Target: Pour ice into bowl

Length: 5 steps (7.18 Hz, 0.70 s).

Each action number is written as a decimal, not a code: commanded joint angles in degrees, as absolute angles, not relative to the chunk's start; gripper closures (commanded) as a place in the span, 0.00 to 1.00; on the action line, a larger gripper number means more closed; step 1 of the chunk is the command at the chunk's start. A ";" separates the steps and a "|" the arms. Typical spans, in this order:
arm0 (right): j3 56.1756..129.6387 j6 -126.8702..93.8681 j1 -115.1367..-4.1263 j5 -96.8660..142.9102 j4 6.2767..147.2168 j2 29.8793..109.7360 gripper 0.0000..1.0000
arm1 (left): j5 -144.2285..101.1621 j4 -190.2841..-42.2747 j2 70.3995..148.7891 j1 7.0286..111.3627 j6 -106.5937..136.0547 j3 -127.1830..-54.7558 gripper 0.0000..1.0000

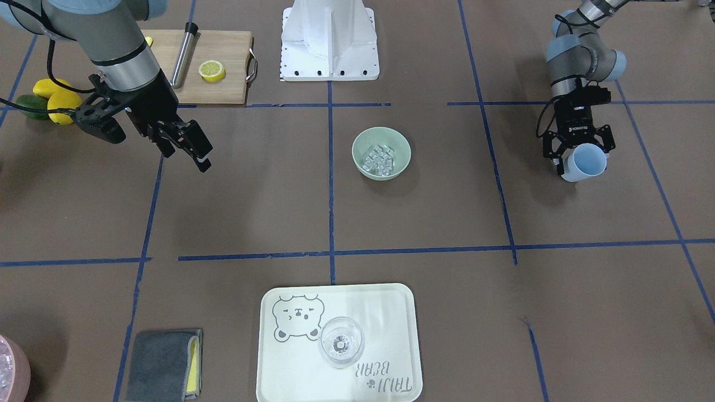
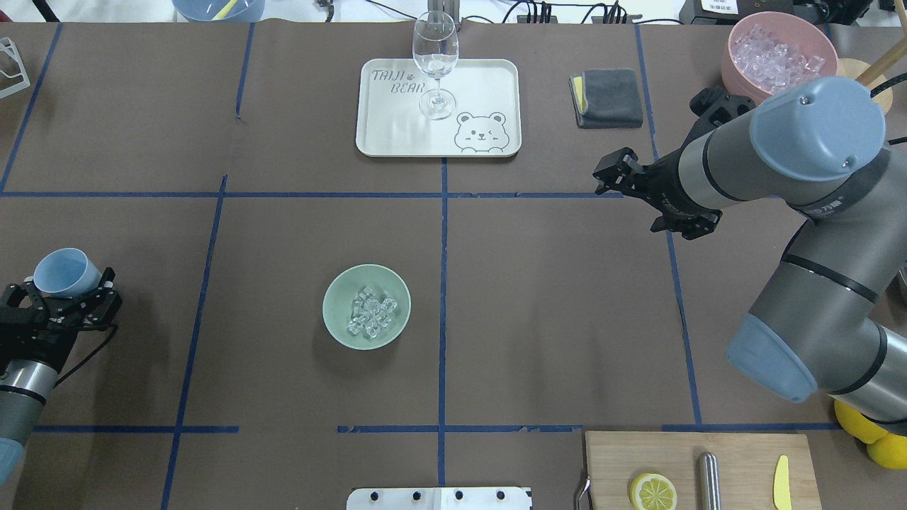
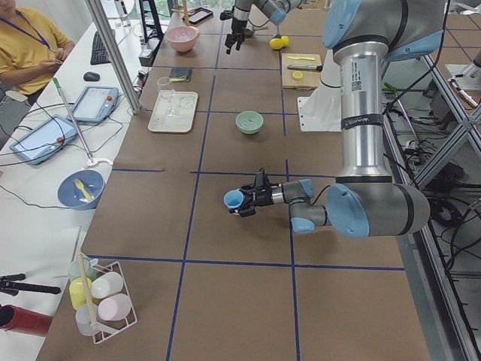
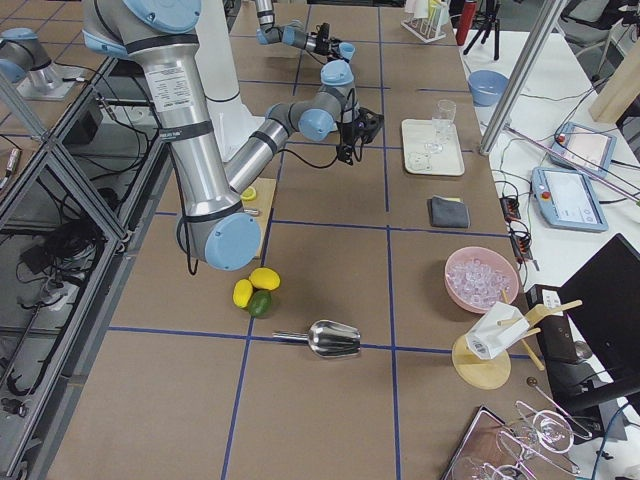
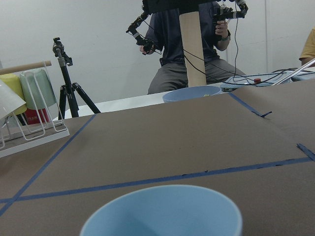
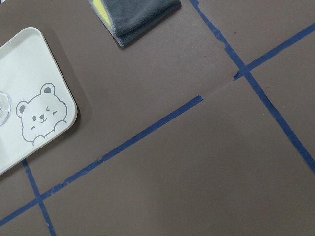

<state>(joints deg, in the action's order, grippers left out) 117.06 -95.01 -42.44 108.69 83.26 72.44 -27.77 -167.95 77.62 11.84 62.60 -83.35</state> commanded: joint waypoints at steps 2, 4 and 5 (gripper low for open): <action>117.95 -95.01 -42.54 109.07 83.41 72.51 0.00 | -45.11 -175.78 71.02 11.95 46.98 -86.66 0.00; 118.30 -95.01 -42.54 109.42 83.41 72.51 0.00 | -60.91 -175.61 65.43 12.56 35.14 -97.74 0.00; 118.39 -95.01 -42.54 110.21 83.41 72.51 0.00 | -65.17 -175.52 63.56 13.09 31.94 -100.34 0.00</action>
